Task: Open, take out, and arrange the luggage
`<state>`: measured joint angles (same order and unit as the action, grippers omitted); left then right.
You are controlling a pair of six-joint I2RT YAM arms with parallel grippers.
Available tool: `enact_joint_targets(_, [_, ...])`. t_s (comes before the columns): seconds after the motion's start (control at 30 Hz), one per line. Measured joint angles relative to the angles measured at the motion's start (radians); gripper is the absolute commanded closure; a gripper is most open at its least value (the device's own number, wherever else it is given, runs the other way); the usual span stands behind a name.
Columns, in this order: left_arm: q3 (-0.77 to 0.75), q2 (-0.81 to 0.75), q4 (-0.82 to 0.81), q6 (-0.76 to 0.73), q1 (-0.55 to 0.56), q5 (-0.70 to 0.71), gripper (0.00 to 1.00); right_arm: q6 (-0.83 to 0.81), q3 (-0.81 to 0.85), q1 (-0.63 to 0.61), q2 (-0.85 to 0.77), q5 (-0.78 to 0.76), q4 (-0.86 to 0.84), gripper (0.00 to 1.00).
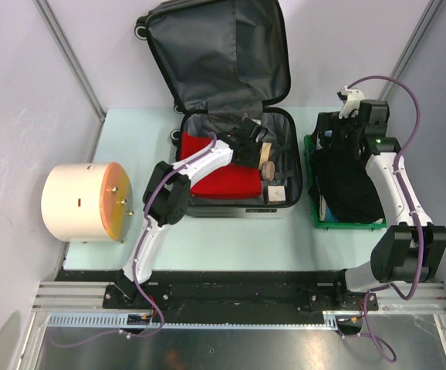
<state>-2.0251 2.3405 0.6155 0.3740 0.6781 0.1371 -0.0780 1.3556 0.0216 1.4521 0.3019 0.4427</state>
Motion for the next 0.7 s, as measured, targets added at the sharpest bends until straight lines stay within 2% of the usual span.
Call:
enact_joint_targets(0.03, [0.001, 0.0, -0.001, 0.004, 0.0, -0.002, 0.59, 0.001, 0.0, -0.005, 0.001, 0.0, 0.0, 0.0])
enact_joint_targets(0.07, [0.003, 0.0, -0.003, 0.002, -0.002, -0.013, 0.78, 0.003, 0.0, -0.019, 0.001, 0.0, -0.001, 0.0])
enact_joint_targets(0.13, [0.012, 0.0, -0.01, 0.009, -0.006, -0.034, 0.99, 0.008, 0.0, -0.04, 0.003, 0.0, -0.005, 0.0])
enact_joint_targets(0.37, [0.047, -0.042, -0.023, 0.008, -0.042, -0.148, 1.0, 0.056, 0.0, -0.126, 0.029, 0.035, -0.031, 0.0])
enact_joint_targets(0.7, [0.092, -0.216, -0.001, 0.011, -0.115, -0.266, 1.0, 0.261, 0.0, -0.277, 0.183, 0.142, -0.143, 0.0])
